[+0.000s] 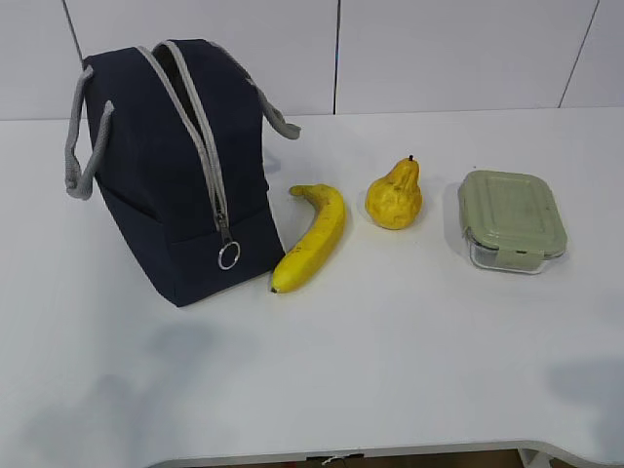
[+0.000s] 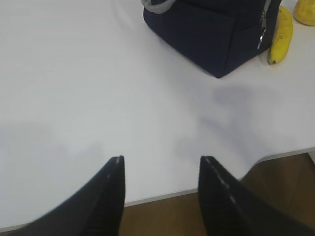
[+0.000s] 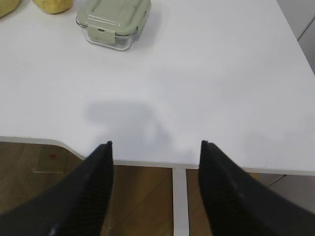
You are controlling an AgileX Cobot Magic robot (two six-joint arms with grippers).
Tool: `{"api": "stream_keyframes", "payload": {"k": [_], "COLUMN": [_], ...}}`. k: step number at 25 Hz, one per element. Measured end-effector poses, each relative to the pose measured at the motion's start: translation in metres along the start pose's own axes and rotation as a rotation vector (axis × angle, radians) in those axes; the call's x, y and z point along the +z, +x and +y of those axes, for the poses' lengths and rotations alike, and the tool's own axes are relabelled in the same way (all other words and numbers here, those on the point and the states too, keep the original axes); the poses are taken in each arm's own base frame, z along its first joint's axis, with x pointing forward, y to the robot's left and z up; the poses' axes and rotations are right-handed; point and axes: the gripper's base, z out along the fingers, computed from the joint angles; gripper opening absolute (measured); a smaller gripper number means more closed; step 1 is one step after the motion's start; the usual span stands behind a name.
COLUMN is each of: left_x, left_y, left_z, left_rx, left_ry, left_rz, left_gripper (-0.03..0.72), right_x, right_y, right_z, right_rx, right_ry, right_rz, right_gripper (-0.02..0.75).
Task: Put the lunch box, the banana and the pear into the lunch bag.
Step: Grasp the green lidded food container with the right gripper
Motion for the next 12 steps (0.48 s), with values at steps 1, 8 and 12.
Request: {"api": "stream_keyframes", "payload": {"k": [1,8,12], "left_x": [0.0000,0.0000,0.0000], "left_y": [0.0000,0.0000,0.0000], "left_z": [0.0000,0.0000,0.0000], "left_rx": [0.000,0.000,0.000], "left_ry": [0.000,0.000,0.000], "left_rz": [0.000,0.000,0.000], "left_gripper": [0.347,0.347,0.347], "right_x": [0.0000,0.0000,0.0000], "right_y": [0.0000,0.0000,0.0000], "right_z": [0.0000,0.0000,0.0000], "right_rx": [0.000,0.000,0.000], "right_ry": [0.000,0.000,0.000], "right_rz": [0.000,0.000,0.000], "right_gripper": [0.463,0.463,0.462]}}
